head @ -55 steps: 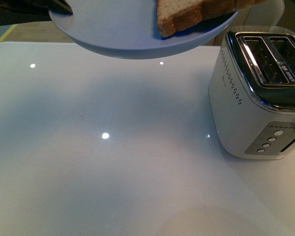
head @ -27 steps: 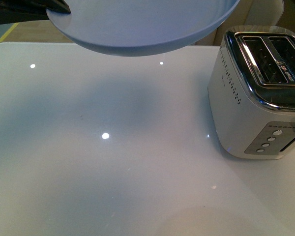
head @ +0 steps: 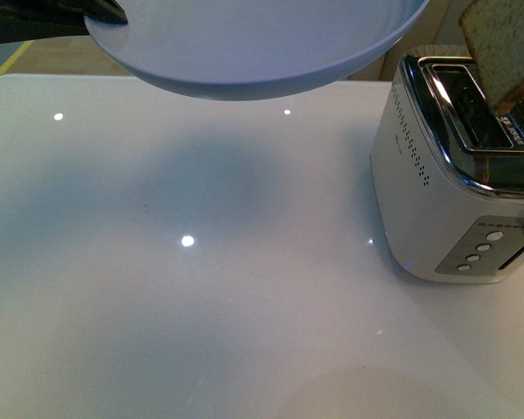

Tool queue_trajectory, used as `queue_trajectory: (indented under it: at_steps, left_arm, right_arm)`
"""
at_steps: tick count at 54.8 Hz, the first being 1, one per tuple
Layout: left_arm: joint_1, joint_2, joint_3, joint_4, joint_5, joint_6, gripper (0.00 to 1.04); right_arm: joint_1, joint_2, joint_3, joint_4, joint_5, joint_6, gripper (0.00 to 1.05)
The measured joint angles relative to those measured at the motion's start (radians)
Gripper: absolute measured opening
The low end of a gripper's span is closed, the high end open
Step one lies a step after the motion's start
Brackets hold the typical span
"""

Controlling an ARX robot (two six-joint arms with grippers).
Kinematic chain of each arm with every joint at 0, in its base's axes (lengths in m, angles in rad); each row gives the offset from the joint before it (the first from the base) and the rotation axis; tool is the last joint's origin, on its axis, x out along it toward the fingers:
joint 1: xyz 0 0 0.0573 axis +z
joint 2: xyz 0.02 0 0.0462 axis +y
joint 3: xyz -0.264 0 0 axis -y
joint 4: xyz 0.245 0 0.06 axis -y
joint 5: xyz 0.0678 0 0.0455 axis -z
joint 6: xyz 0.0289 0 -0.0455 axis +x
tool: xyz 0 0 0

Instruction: Left arm holds plate, right arm toasts bread

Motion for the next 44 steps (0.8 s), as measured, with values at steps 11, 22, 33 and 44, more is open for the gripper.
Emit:
queue_trajectory:
  at_steps: [11, 22, 33, 44]
  left_arm:
    - [0.0, 0.0, 0.0, 0.0, 0.001, 0.0, 0.03]
    - [0.0, 0.0, 0.0, 0.002, 0.003, 0.0, 0.03]
    - [0.0, 0.0, 0.0, 0.004, 0.004, 0.0, 0.03]
    - [0.0, 0.0, 0.0, 0.006, 0.007, 0.0, 0.03]
  right_arm:
    - [0.027, 0.031, -0.009, 0.0, 0.032, -0.034, 0.03]
    - [0.047, 0.093, -0.009, 0.007, 0.043, -0.038, 0.03]
    - [0.06, 0.144, -0.01, 0.002, 0.054, -0.029, 0.03]
    - [0.072, 0.172, -0.009, -0.012, 0.075, -0.026, 0.03]
